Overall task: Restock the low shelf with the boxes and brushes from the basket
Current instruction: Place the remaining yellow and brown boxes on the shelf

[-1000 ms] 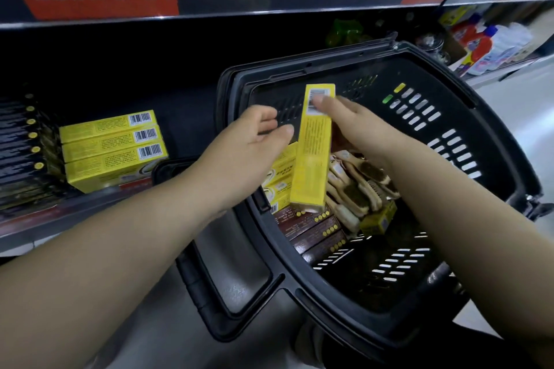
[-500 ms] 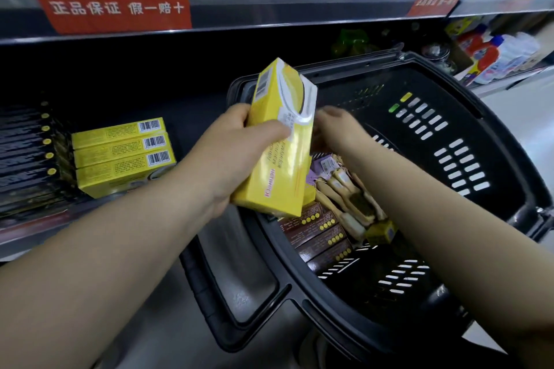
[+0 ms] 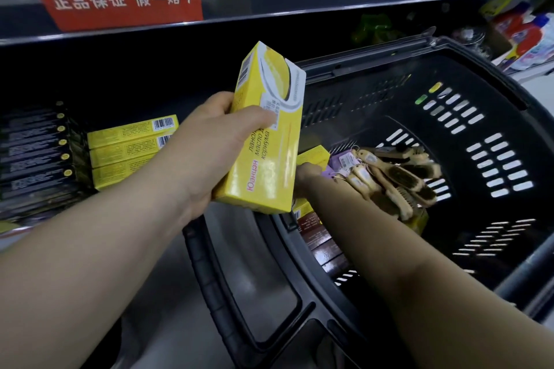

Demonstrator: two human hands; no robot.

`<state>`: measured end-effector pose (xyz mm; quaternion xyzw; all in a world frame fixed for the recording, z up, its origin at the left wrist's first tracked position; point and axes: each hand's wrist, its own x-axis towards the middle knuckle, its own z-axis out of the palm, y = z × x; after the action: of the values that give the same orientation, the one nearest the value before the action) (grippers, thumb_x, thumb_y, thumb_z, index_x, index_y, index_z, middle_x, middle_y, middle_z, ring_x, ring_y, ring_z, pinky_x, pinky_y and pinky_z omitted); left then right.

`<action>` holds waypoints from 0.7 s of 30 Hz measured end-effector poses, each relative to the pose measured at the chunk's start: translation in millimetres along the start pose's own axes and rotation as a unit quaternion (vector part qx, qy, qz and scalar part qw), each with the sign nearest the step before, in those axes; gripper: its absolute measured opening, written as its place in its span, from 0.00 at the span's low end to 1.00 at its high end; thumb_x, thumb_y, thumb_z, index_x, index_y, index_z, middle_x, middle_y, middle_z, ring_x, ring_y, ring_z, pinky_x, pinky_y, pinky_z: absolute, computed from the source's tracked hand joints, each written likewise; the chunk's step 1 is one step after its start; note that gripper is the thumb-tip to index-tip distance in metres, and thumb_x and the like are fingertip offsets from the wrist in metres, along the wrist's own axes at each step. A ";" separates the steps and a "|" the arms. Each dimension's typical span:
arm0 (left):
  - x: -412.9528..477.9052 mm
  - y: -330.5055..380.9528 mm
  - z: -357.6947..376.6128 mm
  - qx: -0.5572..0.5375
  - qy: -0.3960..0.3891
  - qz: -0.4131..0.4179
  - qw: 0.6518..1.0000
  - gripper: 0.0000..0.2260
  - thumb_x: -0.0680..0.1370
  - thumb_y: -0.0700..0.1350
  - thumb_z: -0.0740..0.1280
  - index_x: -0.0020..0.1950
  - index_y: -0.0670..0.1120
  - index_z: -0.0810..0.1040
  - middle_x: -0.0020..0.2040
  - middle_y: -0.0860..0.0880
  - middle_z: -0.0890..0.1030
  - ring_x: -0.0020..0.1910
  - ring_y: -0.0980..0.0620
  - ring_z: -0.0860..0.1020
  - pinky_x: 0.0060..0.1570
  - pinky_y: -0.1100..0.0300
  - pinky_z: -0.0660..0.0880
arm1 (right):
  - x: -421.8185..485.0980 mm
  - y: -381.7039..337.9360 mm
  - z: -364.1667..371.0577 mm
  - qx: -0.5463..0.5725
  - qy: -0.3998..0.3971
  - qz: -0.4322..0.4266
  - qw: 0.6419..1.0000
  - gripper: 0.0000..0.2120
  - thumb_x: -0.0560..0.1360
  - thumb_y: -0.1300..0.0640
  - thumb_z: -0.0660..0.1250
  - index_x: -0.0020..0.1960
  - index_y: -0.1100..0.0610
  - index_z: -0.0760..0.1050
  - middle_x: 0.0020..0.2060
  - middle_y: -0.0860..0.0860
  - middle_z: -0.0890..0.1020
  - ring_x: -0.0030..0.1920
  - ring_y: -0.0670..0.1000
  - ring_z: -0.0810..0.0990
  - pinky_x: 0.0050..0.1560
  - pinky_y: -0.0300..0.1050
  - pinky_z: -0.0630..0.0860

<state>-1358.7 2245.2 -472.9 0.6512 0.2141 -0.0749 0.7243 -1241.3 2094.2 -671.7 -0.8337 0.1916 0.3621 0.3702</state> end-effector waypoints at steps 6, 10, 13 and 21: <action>0.3 -2.4 0.4 0.003 -0.003 0.004 1.000 0.08 0.72 0.50 0.69 0.50 0.54 0.78 0.42 0.51 0.84 0.36 0.51 0.84 0.33 0.55 0.79 | -3.2 16.8 -19.5 0.121 0.022 0.031 0.992 0.15 0.68 0.47 0.71 0.38 0.58 0.74 0.39 0.57 0.80 0.37 0.57 0.78 0.36 0.45 0.75; 0.1 -5.1 -0.6 -0.004 -0.008 0.004 1.000 0.09 0.72 0.50 0.69 0.51 0.54 0.77 0.43 0.50 0.84 0.37 0.51 0.84 0.33 0.55 0.80 | -44.0 9.7 -59.0 0.172 -0.049 0.002 0.984 0.11 0.69 0.53 0.72 0.44 0.57 0.73 0.38 0.53 0.78 0.39 0.53 0.78 0.40 0.45 0.74; -0.6 -7.5 -1.5 -0.012 -0.008 0.008 1.000 0.10 0.72 0.51 0.69 0.51 0.54 0.77 0.44 0.49 0.84 0.37 0.50 0.84 0.34 0.53 0.81 | -91.7 -1.6 -93.5 0.203 -0.136 -0.030 0.969 0.06 0.71 0.58 0.68 0.46 0.58 0.74 0.39 0.53 0.79 0.39 0.51 0.79 0.40 0.44 0.76; -10.9 -9.2 -3.2 -0.036 0.023 0.013 0.999 0.11 0.72 0.51 0.69 0.53 0.53 0.75 0.45 0.49 0.83 0.40 0.49 0.83 0.35 0.53 0.80 | -205.1 -23.4 -110.0 0.351 -0.301 -0.170 0.870 0.22 0.64 0.53 0.59 0.55 0.59 0.78 0.48 0.57 0.78 0.47 0.57 0.76 0.56 0.55 0.71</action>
<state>-1372.7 2245.2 -477.1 0.6292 0.2247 -0.0432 0.7428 -1313.0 2036.9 -456.5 -0.5188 0.0404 0.4361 0.7342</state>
